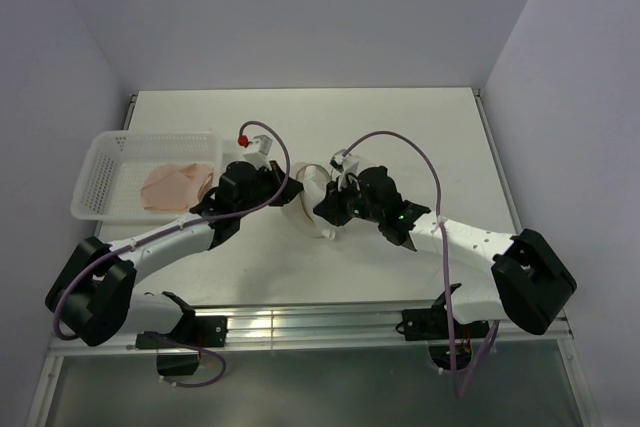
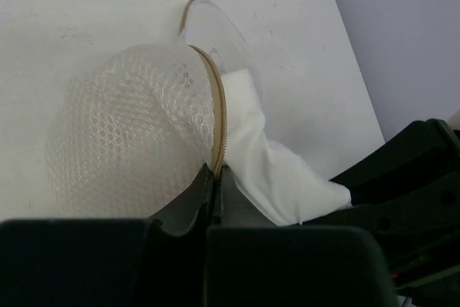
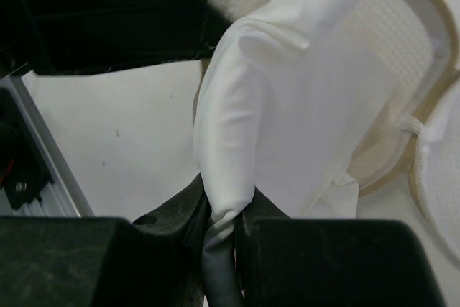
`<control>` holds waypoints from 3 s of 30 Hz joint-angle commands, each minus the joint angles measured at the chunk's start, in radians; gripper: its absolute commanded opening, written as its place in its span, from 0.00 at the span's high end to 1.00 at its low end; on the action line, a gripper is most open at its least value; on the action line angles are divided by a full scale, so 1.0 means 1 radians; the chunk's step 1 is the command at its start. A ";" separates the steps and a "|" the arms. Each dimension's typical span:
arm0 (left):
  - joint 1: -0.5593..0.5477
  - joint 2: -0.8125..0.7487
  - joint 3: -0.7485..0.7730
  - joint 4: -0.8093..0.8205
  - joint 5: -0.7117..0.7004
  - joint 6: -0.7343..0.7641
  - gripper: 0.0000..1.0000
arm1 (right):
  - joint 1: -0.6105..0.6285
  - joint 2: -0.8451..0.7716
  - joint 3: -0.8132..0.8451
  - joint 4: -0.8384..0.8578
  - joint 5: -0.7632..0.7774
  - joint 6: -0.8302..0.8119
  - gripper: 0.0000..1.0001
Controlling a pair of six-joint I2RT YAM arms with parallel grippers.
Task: Place the bra in the laundry bag and zip it closed
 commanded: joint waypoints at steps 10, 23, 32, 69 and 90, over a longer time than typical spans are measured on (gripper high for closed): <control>-0.054 -0.003 0.059 0.047 0.088 0.083 1.00 | 0.004 0.130 0.206 -0.167 -0.025 -0.009 1.00; -0.062 -0.075 -0.027 0.015 0.095 0.060 1.00 | -0.035 0.172 0.170 -0.103 0.225 0.217 1.00; -0.086 -0.022 -0.001 0.015 0.107 0.072 1.00 | -0.065 0.162 0.204 -0.076 0.265 0.297 1.00; -0.100 -0.066 -0.151 0.137 -0.045 -0.200 1.00 | -0.141 -0.068 0.026 -0.230 0.267 0.254 0.14; -0.093 -0.049 -0.146 0.262 0.056 -0.187 1.00 | -0.017 0.175 0.147 -0.071 0.170 0.361 0.88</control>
